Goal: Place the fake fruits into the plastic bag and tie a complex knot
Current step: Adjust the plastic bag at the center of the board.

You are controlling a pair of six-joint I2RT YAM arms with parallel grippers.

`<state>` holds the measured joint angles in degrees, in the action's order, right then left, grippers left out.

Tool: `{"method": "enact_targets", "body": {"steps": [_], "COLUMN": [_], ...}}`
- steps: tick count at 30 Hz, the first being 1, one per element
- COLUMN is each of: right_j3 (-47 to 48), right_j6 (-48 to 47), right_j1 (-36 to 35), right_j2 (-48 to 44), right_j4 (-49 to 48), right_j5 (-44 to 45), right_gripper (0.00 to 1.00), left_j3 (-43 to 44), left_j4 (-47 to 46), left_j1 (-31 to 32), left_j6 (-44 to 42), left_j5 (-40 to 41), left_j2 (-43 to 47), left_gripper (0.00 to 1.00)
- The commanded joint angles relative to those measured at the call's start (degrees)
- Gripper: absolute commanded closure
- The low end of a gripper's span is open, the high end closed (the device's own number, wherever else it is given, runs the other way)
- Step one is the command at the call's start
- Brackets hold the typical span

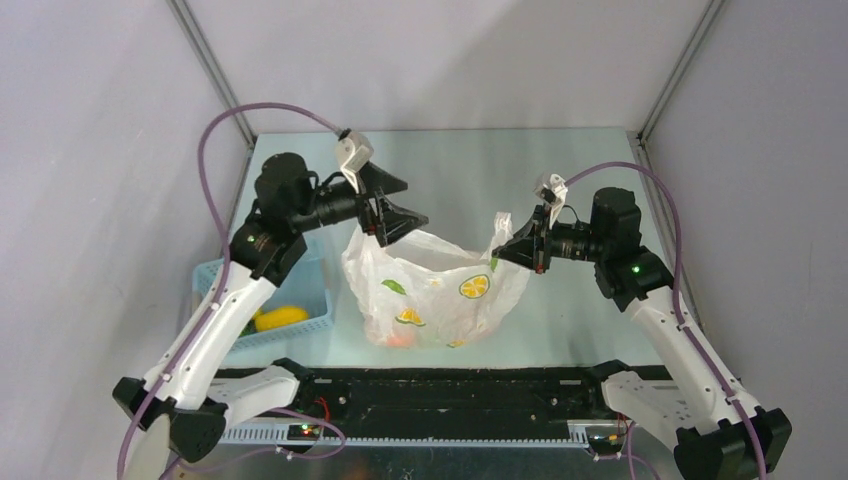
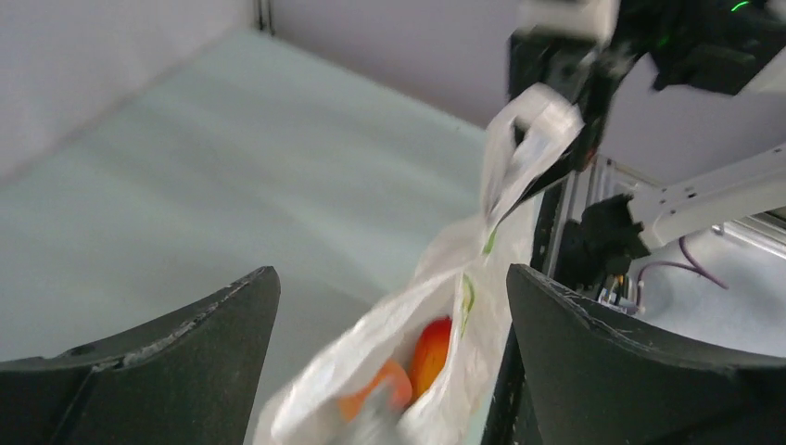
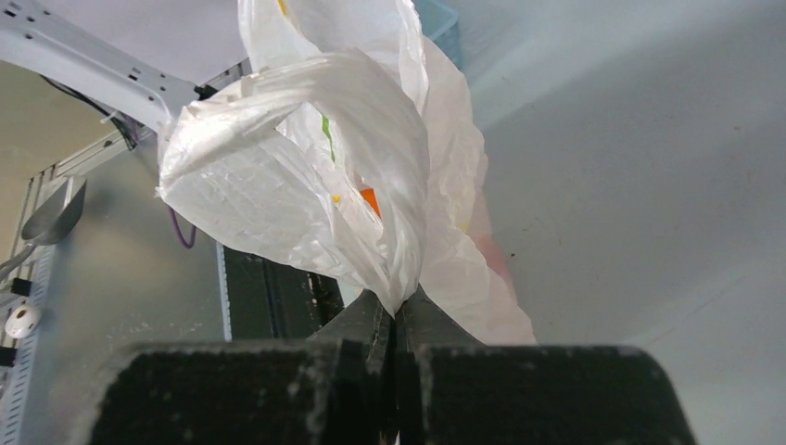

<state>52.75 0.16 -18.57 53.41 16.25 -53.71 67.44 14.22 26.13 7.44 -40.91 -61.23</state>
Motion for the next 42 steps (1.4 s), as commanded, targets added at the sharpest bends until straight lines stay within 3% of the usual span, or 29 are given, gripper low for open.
{"method": "enact_targets", "body": {"steps": [1,6,10,21,31,34,36,38,42], "right_j3": [2.18,2.18,2.17,2.18,2.18,2.18,2.18,2.18,2.18], "right_j6": [1.80,2.03,1.89,1.93,2.49,1.67,1.19,1.08,1.12], "right_j1": [-0.03,-0.07,0.04,-0.06,-0.32,-0.61,-0.98,-1.28,-1.54], "right_j2": [-0.33,-0.51,-0.53,-0.47,-0.28,-0.80,-0.88,-0.88,-1.60], "right_j4": [-2.93,-3.09,-2.76,-1.69,-0.78,0.62,1.57,1.93,2.60], "right_j5": [-3.74,-4.89,-5.53,-6.76,-6.27,-4.85,-4.16,-4.12,-2.92], "right_gripper": [1.00,1.00,1.00,1.00,1.00,1.00,1.00,1.00,1.00], "left_j3": [9.49,20.27,23.60,25.62,26.95,25.72,24.54,23.46,20.29], "left_j4": [-1.50,4.87,5.83,3.32,3.84,1.38,-1.56,-4.25,-7.82], "left_j1": [3.63,9.82,14.52,17.50,20.31,20.68,20.82,20.86,20.95], "left_j6": [-4.35,-6.78,-5.66,-0.16,0.64,2.56,4.62,6.26,7.58], "left_j5": [-0.38,-2.89,-6.45,-14.85,-16.16,-15.91,-15.80,-15.46,-14.64], "left_j2": [-1.35,-9.58,-14.86,-23.33,-27.19,-27.18,-26.89,-26.51,-24.93], "left_gripper": [0.01,0.00,0.01,0.01,0.02,0.19,0.36,0.60,0.90]}}
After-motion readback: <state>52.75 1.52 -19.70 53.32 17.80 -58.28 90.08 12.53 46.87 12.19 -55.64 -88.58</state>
